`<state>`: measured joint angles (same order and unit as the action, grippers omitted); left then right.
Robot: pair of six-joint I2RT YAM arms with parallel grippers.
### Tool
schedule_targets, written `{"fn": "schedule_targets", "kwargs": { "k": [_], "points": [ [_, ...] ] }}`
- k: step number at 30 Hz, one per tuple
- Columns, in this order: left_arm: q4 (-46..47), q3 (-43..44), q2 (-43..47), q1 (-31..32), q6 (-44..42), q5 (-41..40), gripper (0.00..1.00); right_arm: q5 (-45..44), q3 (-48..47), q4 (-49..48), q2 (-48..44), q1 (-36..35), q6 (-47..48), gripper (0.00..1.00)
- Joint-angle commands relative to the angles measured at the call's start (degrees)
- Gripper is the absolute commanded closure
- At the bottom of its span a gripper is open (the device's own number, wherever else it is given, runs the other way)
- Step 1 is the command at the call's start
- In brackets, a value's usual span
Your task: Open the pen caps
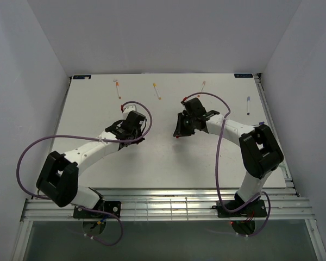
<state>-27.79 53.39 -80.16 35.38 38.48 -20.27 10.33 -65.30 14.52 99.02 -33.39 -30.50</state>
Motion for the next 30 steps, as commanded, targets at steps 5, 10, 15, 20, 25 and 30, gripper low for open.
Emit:
{"fn": "schedule_targets", "kwargs": {
  "k": [5,10,15,20,25,30],
  "points": [
    [8.79,-2.31,-4.04,-2.86,-5.77,-2.59,1.0,-7.86,-8.17,6.04,5.65,0.16,4.48,0.92],
    [13.2,-3.99,-6.67,-2.94,-9.03,-1.88,1.0,-7.96,-11.68,7.27,9.69,0.08,5.36,0.92],
    [13.99,-3.29,-10.62,-2.94,-8.86,-0.65,1.0,-8.74,-15.99,8.76,13.99,0.08,5.63,0.92],
    [14.61,-3.2,-12.82,-2.94,-8.77,-2.58,1.0,-9.89,-19.42,9.82,16.46,0.08,7.03,0.88],
    [12.24,-0.92,-16.33,-2.94,-7.63,-3.11,0.96,-10.06,-21.45,11.14,18.05,-0.1,7.56,0.86],
    [11.62,-0.39,-18.1,-3.03,-6.58,-3.28,0.93,-10.15,-19.78,9.3,18.49,-0.63,7.03,0.84]
  ]
}}
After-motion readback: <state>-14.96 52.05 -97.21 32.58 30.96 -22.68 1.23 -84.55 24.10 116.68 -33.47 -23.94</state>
